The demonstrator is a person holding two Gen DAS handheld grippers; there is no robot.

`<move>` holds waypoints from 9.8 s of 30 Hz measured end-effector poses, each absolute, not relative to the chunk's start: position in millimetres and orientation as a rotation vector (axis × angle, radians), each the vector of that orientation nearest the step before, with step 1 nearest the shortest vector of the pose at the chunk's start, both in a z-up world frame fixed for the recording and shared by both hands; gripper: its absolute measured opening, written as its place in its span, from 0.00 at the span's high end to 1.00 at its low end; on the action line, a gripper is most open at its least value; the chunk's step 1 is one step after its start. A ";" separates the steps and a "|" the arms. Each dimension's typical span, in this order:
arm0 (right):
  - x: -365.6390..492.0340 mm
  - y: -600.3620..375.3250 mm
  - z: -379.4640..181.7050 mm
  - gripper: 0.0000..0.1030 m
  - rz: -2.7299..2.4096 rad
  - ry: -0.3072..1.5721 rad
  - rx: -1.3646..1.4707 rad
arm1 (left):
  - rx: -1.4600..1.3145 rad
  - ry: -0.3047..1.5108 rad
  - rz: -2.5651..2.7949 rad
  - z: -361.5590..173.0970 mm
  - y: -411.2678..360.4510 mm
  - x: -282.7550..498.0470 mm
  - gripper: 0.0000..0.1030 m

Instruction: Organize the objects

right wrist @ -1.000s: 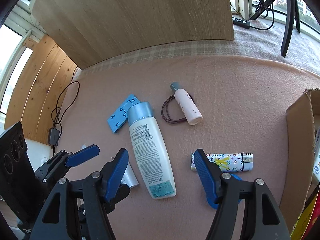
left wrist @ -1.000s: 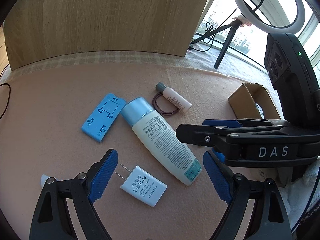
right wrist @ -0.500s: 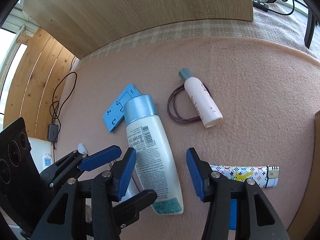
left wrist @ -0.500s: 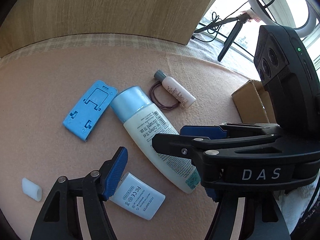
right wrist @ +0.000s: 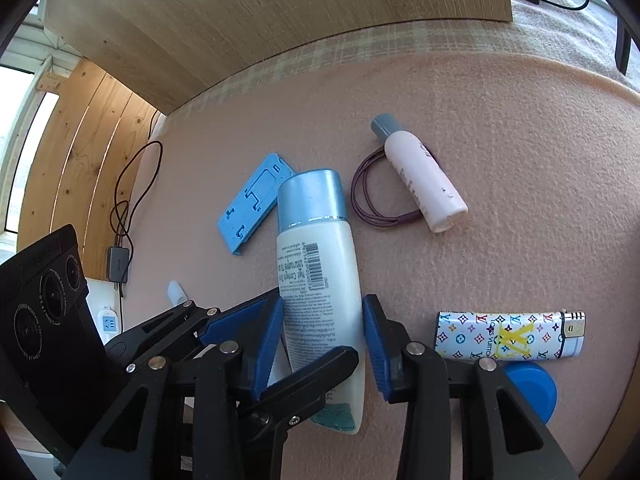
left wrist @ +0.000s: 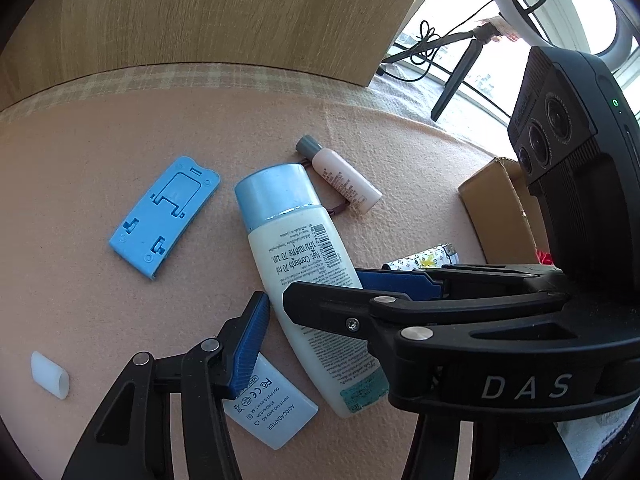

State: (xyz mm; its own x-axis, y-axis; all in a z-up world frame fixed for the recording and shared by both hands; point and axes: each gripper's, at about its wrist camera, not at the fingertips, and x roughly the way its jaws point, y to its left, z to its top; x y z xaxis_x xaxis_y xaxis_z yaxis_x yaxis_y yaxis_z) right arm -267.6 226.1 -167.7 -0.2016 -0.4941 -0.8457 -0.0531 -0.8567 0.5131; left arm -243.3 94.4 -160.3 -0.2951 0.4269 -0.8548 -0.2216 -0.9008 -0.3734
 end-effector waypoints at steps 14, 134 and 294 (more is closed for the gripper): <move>-237.2 279.2 -116.6 0.66 -2.258 -0.726 1.652 | -1.404 -0.208 2.233 -102.9 148.1 -227.0 0.44; -205.0 212.2 -143.7 0.65 -2.248 -0.627 1.641 | -1.537 -0.286 2.285 -157.5 27.3 -164.4 0.44; -226.2 264.7 -119.7 0.61 -2.418 -0.859 1.604 | -1.641 -0.054 2.190 -170.4 39.4 -312.5 0.70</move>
State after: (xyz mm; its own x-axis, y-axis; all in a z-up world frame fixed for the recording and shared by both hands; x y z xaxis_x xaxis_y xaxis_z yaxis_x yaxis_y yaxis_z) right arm -226.2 264.7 -119.7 -0.4332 -0.3918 -0.8116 -0.2083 -0.8326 0.5132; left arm -312.5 39.4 -170.4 -0.2296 0.3373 -0.9130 -0.2918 -0.9187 -0.2660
